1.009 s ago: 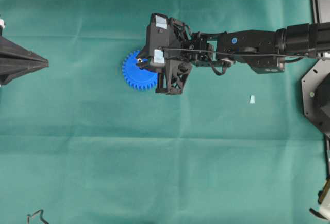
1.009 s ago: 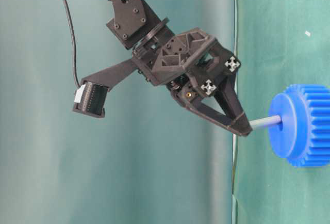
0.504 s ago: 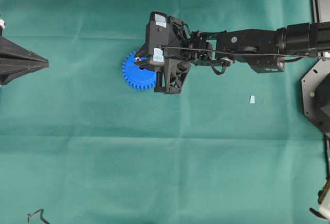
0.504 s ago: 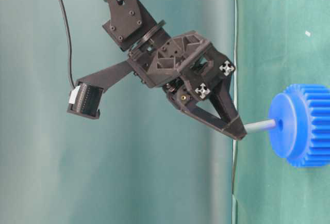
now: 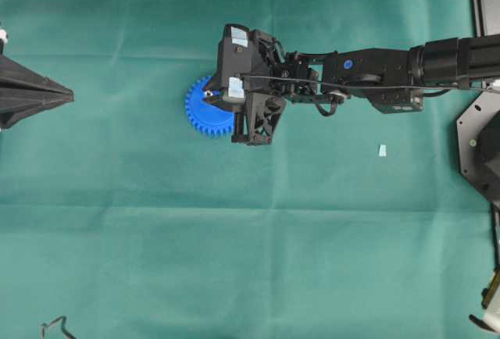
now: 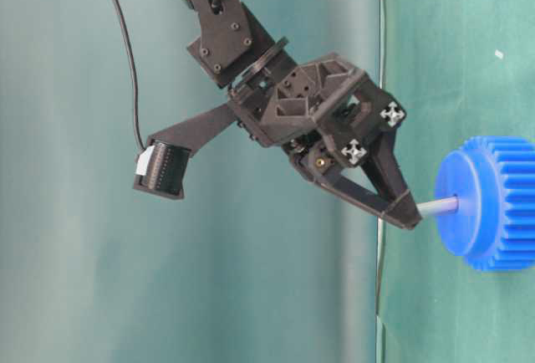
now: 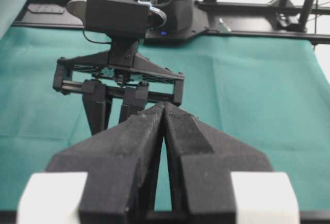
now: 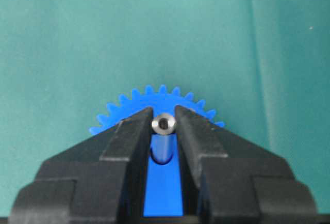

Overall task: Insert the shaft into the center hole of the gear.
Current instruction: 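Align and lower the shaft into the gear's center hole with the right gripper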

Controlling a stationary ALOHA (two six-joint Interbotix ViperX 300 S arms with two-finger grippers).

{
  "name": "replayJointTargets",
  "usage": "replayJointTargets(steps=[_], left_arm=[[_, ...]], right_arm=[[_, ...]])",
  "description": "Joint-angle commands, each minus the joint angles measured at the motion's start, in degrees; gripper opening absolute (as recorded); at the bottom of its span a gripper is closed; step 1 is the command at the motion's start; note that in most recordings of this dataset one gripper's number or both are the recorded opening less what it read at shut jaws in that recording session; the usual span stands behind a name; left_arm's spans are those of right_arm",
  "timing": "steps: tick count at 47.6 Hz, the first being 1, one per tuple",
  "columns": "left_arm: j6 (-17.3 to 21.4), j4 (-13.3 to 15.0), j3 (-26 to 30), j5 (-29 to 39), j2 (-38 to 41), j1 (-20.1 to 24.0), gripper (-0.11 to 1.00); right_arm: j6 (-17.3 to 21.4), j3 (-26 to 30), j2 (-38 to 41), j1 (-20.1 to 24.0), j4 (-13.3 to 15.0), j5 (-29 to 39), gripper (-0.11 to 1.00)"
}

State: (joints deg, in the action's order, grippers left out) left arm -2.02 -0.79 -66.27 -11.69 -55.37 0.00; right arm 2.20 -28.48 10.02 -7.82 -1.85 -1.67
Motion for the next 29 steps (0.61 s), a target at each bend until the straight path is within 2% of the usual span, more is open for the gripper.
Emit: replayJointTargets(steps=[1, 29], left_arm=[[-0.09, -0.09, 1.67, -0.26, 0.44, 0.0, 0.0], [0.0, -0.09, 1.58, -0.26, 0.53, 0.0, 0.0]], right_arm=[[-0.18, 0.7, -0.79, -0.18, -0.18, -0.7, 0.17], [-0.18, 0.44, 1.93, -0.09, -0.18, 0.44, 0.17]])
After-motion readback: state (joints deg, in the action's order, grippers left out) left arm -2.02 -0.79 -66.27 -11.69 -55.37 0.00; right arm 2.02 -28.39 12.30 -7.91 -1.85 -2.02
